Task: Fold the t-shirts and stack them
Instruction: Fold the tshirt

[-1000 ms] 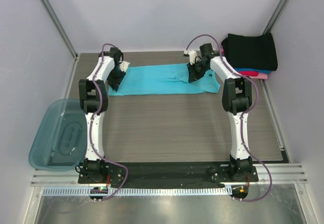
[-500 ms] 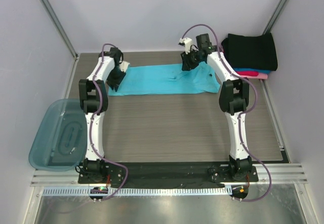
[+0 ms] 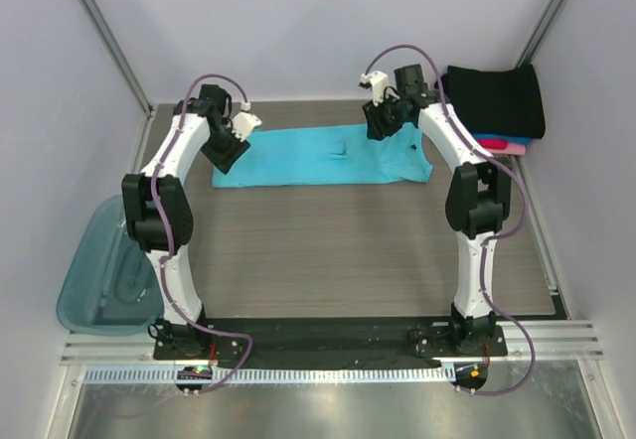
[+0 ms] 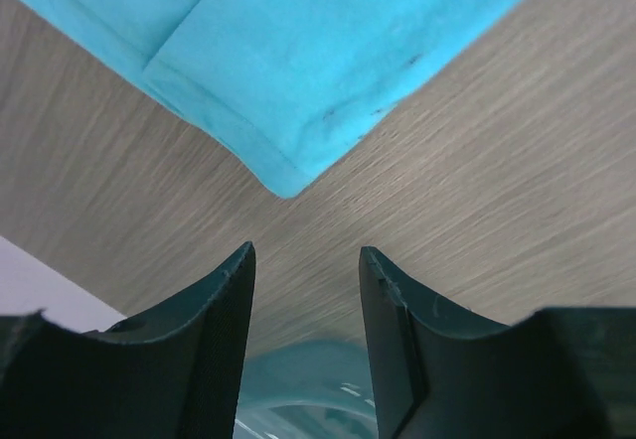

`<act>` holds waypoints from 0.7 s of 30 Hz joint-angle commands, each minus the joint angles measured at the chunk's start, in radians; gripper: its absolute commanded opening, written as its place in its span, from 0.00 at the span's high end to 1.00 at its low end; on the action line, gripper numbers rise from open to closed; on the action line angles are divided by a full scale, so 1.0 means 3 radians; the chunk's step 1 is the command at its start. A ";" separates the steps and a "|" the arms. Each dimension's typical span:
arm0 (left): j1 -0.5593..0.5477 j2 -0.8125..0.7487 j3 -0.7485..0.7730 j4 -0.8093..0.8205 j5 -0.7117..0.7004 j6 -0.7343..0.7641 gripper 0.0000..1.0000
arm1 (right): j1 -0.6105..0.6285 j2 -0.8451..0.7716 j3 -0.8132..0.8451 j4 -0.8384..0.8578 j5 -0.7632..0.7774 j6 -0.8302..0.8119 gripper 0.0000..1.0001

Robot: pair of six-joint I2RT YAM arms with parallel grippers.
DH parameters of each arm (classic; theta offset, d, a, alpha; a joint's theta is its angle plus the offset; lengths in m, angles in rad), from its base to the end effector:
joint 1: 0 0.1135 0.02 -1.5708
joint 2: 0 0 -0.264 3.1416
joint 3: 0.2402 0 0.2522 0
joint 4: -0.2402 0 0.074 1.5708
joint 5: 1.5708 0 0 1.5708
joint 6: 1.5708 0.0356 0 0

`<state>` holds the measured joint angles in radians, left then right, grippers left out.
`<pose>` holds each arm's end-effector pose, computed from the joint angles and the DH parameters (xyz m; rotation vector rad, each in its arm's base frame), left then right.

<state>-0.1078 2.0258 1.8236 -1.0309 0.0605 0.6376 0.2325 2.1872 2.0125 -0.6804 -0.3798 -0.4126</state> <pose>0.4216 -0.0478 0.2569 1.0329 2.6023 0.0432 0.4782 0.1268 0.2646 -0.9139 2.1965 0.3745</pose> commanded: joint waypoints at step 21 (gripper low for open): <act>-0.0045 0.0636 -0.0081 0.0312 -0.0287 0.0666 0.53 | -0.0018 -0.0930 -0.0894 0.0033 0.0192 -0.0149 0.60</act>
<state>-0.1223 2.2246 1.7863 -0.9962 0.0257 0.8211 0.2222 1.9984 1.7660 -0.6807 -0.3328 -0.4389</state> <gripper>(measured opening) 0.464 0.404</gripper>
